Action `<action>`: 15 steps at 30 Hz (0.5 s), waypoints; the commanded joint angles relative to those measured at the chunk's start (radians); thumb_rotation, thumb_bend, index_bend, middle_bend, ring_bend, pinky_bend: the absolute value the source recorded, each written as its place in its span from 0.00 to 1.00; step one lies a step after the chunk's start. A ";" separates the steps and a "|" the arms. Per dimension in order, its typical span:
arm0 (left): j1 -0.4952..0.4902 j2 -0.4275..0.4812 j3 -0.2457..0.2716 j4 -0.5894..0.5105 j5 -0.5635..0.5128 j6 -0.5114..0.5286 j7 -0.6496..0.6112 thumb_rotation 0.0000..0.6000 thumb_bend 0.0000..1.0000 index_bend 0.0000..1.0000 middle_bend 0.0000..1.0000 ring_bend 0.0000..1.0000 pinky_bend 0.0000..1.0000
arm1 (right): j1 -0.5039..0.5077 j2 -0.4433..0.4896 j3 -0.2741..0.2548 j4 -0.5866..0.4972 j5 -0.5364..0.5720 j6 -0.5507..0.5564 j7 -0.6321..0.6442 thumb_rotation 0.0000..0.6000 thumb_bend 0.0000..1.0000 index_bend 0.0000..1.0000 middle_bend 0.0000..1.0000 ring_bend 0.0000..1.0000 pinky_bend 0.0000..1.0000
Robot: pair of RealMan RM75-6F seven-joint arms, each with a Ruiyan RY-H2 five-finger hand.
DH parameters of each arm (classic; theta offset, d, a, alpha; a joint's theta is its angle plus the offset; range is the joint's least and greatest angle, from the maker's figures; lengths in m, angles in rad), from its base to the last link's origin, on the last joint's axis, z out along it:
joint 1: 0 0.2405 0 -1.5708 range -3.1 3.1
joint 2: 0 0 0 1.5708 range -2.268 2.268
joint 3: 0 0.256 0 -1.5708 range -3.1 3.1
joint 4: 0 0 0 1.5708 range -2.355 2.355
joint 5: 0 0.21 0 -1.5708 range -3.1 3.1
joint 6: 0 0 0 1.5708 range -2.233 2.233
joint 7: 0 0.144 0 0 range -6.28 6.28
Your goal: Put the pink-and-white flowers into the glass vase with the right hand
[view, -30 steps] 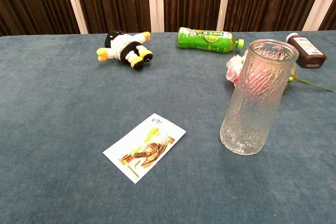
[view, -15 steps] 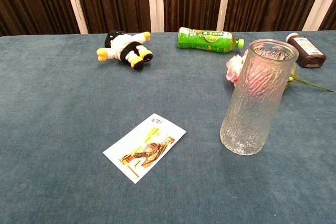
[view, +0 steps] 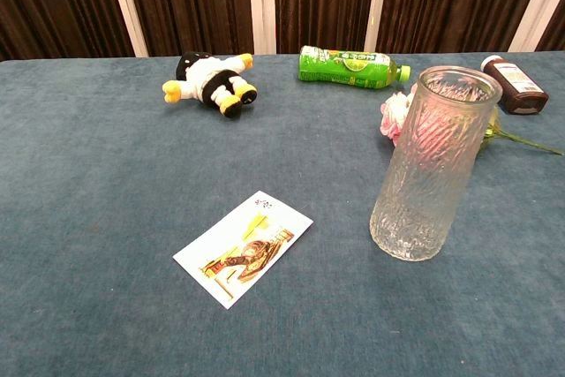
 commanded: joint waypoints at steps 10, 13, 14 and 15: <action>0.005 -0.011 -0.006 -0.007 -0.014 0.011 0.047 1.00 0.20 0.14 0.00 0.00 0.00 | 0.363 -0.072 0.090 0.093 0.489 -0.336 -0.338 1.00 0.12 0.05 0.03 0.01 0.00; 0.003 -0.013 -0.006 -0.009 -0.018 0.006 0.063 1.00 0.20 0.14 0.00 0.00 0.00 | 0.440 -0.124 0.086 0.131 0.608 -0.338 -0.431 1.00 0.12 0.05 0.03 0.01 0.00; 0.003 -0.013 -0.006 -0.010 -0.018 0.007 0.065 1.00 0.20 0.14 0.00 0.00 0.00 | 0.459 -0.138 0.085 0.143 0.637 -0.339 -0.450 1.00 0.12 0.05 0.03 0.01 0.00; 0.004 -0.014 -0.006 -0.011 -0.018 0.008 0.067 1.00 0.20 0.14 0.00 0.00 0.00 | 0.475 -0.151 0.082 0.151 0.658 -0.339 -0.467 1.00 0.12 0.05 0.03 0.01 0.00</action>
